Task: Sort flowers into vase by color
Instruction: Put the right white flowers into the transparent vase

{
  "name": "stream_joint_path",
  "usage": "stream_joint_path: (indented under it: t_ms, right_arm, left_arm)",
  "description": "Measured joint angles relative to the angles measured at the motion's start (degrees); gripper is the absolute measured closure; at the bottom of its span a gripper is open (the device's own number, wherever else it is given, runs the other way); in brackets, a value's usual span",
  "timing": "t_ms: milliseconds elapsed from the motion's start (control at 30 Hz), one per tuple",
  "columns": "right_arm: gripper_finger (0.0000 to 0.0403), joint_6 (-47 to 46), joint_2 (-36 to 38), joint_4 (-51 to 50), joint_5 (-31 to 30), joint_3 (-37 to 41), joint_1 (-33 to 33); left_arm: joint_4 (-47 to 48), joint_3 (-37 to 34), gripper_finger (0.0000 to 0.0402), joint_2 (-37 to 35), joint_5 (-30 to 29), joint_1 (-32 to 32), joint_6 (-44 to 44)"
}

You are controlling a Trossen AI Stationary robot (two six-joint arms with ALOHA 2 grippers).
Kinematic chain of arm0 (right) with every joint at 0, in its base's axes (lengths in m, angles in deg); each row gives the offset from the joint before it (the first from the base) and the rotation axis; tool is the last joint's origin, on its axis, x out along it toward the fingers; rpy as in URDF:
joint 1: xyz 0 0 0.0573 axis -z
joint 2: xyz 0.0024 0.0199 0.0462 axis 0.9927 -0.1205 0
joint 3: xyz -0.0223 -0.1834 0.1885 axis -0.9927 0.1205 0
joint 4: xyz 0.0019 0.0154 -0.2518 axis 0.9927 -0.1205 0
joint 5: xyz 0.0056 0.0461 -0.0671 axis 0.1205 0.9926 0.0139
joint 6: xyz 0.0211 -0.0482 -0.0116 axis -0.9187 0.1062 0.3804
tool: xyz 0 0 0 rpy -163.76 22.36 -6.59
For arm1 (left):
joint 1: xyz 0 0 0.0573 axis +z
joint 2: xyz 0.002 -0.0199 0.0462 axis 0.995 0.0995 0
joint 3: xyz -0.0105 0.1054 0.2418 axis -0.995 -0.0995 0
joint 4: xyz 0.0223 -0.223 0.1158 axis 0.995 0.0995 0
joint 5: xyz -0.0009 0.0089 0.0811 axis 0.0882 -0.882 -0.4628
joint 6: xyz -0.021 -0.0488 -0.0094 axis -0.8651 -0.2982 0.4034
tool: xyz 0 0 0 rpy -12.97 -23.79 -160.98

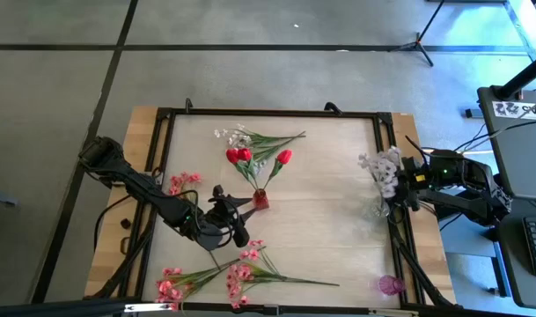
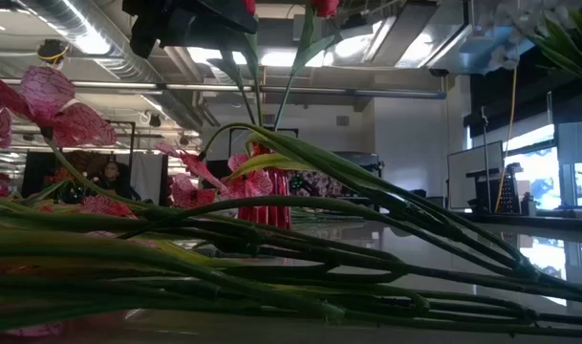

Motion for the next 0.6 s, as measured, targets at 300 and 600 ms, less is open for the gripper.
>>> stream_joint_path:
  t_ms: [300, 600]
  right_arm:
    - [0.0303, -0.83, 0.0, -0.58, -1.66, 0.0, 0.0]
    - [0.0257, -2.23, 0.0, 0.36, -1.61, 0.0, 0.0]
  left_arm:
    - [-0.86, 0.0, 0.025, 0.0, 0.01, -0.31, 0.0]
    - [-0.96, 0.0, 0.025, 0.0, 0.0, -0.26, 0.02]
